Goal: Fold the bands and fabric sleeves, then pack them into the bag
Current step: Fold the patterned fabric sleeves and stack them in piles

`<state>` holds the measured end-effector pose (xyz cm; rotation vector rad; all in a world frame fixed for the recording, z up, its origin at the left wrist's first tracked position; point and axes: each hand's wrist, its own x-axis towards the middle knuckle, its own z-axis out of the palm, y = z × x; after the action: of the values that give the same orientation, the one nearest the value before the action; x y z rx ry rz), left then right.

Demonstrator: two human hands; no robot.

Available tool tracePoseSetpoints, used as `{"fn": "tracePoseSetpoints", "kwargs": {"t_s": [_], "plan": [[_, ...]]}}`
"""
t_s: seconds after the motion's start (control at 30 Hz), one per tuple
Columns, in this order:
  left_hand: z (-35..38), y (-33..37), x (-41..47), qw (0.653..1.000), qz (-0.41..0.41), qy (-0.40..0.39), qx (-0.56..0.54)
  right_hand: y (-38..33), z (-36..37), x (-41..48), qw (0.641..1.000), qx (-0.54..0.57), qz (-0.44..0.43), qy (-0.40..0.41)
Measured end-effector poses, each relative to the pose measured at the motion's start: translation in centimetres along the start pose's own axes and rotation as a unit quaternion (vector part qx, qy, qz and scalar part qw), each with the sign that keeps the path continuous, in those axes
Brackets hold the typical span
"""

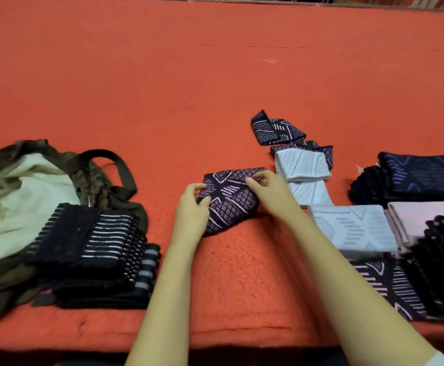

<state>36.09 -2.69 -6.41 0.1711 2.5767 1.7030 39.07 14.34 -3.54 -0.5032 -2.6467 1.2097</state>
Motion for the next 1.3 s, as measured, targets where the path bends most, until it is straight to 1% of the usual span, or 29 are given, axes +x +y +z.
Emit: {"fn": "tracePoseSetpoints", "kwargs": {"t_s": [0.07,0.1,0.2,0.27,0.33,0.37,0.43,0.5,0.6,0.63,0.7,0.77,0.8,0.9,0.93,0.97,1.0,1.03,1.07,1.13,1.17,1.23,1.3], "plan": [[-0.1,0.6,-0.5,1.0,0.021,0.015,0.016,-0.2,0.6,-0.5,0.999,-0.016,0.036,-0.018],[-0.1,1.1,-0.6,0.999,0.023,0.023,0.02,-0.2,0.8,-0.6,0.999,-0.007,0.044,-0.015],[-0.2,1.8,0.3,0.999,-0.007,0.04,-0.003,-0.5,1.1,-0.4,0.994,0.073,0.078,-0.002],[0.0,1.6,1.1,1.0,-0.02,0.023,0.006,-0.3,1.3,-0.1,0.988,0.104,0.101,0.046],[0.1,1.5,1.6,0.999,-0.003,0.004,0.033,0.0,1.5,0.1,0.984,0.099,0.113,0.1],[0.1,1.4,1.8,0.999,0.011,-0.002,0.039,0.2,1.5,0.2,0.981,0.111,0.123,0.101],[0.0,1.4,2.0,0.998,0.042,-0.021,0.038,0.4,1.5,0.2,0.976,0.168,0.12,0.073],[0.0,1.3,2.3,0.998,0.054,-0.038,0.004,0.3,1.3,0.1,0.976,0.195,0.08,0.061],[-0.1,1.5,2.6,0.993,-0.004,-0.02,-0.114,0.2,1.2,-0.2,0.983,0.172,0.013,0.064],[-0.1,1.4,2.8,0.992,-0.02,-0.017,-0.125,0.3,1.3,-0.2,0.984,0.167,-0.003,0.064],[-0.1,1.2,3.2,0.995,-0.015,-0.031,-0.093,0.4,1.6,-0.2,0.984,0.169,-0.026,0.058],[-0.3,1.6,3.2,0.996,0.025,-0.048,-0.076,0.0,1.5,-0.2,0.979,0.192,-0.043,0.058],[-0.5,2.0,3.0,0.994,0.057,-0.043,-0.083,-0.4,1.3,-0.3,0.975,0.202,-0.069,0.065],[-1.7,3.3,2.5,0.979,0.163,-0.001,-0.121,-1.9,0.0,0.0,0.954,0.23,-0.174,0.084],[-2.0,3.5,2.3,0.975,0.182,0.005,-0.13,-2.2,-0.2,0.1,0.951,0.225,-0.195,0.087],[-2.0,3.5,2.3,0.974,0.188,0.013,-0.125,-2.0,0.1,0.5,0.954,0.204,-0.198,0.091],[-1.7,3.3,2.2,0.978,0.179,0.023,-0.103,-1.5,0.7,0.7,0.962,0.179,-0.186,0.088],[-1.3,2.9,2.1,0.986,0.154,0.031,-0.063,-1.0,1.4,0.8,0.973,0.159,-0.151,0.078],[-0.7,2.5,1.9,0.992,0.119,0.032,-0.016,-0.3,2.2,0.6,0.981,0.154,-0.098,0.061],[0.2,1.6,1.4,0.997,0.043,0.029,0.052,0.9,3.3,-0.2,0.985,0.168,-0.003,0.03],[0.4,1.3,1.1,0.997,0.029,0.034,0.067,1.3,3.5,-0.7,0.984,0.175,0.017,0.028],[0.3,1.3,0.8,0.992,0.036,0.06,0.104,1.6,3.5,-1.7,0.981,0.184,0.023,0.056],[0.1,1.7,0.0,0.981,0.031,0.084,0.172,1.4,3.4,-3.0,0.978,0.191,0.021,0.086]]}}
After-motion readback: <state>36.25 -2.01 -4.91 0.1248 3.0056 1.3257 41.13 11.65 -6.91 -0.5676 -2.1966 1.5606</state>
